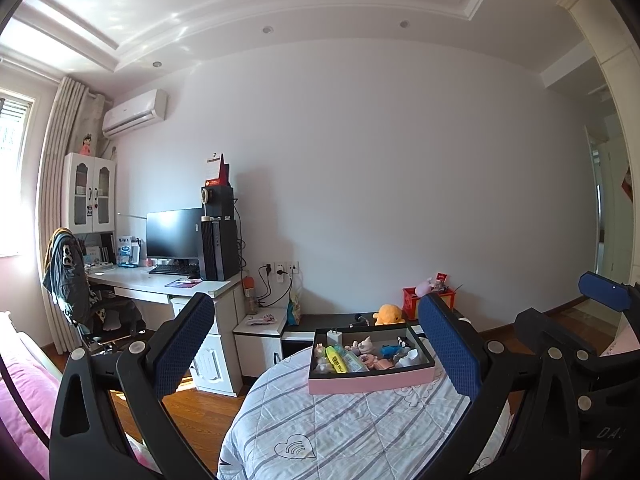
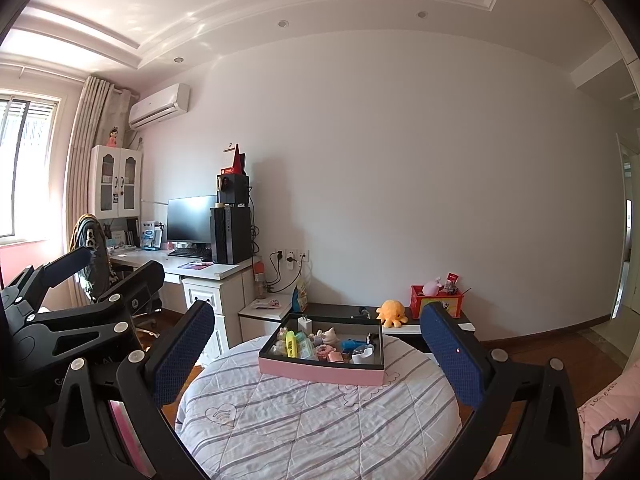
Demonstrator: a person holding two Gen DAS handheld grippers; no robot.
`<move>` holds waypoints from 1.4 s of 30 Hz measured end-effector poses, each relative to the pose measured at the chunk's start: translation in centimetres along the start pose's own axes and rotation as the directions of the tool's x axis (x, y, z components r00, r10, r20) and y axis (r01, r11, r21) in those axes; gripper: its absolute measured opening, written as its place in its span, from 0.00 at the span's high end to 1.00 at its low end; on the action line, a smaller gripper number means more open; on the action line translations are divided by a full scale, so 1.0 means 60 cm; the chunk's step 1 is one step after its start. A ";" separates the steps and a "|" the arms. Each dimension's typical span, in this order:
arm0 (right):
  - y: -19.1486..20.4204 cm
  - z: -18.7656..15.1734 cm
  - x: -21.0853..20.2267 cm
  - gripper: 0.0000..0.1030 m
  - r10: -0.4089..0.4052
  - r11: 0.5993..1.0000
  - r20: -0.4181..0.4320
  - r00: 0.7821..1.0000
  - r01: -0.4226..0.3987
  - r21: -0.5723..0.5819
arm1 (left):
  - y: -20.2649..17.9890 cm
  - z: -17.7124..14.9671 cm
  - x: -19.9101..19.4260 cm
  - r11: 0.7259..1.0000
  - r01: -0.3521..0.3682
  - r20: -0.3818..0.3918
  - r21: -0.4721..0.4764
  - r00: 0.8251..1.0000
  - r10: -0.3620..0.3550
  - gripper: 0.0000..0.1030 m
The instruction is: Organize rigid objects
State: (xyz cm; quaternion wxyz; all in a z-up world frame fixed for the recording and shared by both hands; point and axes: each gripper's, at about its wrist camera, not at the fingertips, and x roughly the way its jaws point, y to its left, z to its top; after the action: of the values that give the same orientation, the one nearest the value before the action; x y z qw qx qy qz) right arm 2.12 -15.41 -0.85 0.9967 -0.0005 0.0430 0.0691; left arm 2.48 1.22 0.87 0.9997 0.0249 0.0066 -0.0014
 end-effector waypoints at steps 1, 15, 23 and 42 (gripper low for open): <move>0.000 0.000 0.000 0.00 0.000 1.000 -0.001 1.000 0.000 0.000 | 0.000 0.000 0.000 1.000 0.000 0.000 0.000 1.000 0.000 0.00; 0.008 -0.003 0.008 0.00 0.001 1.000 -0.013 1.000 -0.001 -0.007 | -0.001 -0.005 -0.004 1.000 -0.024 0.016 -0.001 1.000 0.024 0.00; 0.008 -0.002 0.005 0.00 0.000 1.000 0.004 1.000 0.000 -0.004 | -0.004 0.002 -0.008 1.000 -0.021 0.024 -0.008 0.999 0.021 0.00; 0.009 -0.003 0.008 0.00 0.001 1.000 -0.009 1.000 -0.001 -0.005 | -0.007 0.003 -0.003 1.000 -0.027 0.022 -0.005 0.999 0.027 0.00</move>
State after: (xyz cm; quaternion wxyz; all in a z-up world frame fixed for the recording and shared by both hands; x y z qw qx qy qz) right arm 2.49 -14.79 -1.09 0.9964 -0.0035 0.0476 0.0699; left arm 2.30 0.79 1.03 0.9997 0.0228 -0.0049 0.0117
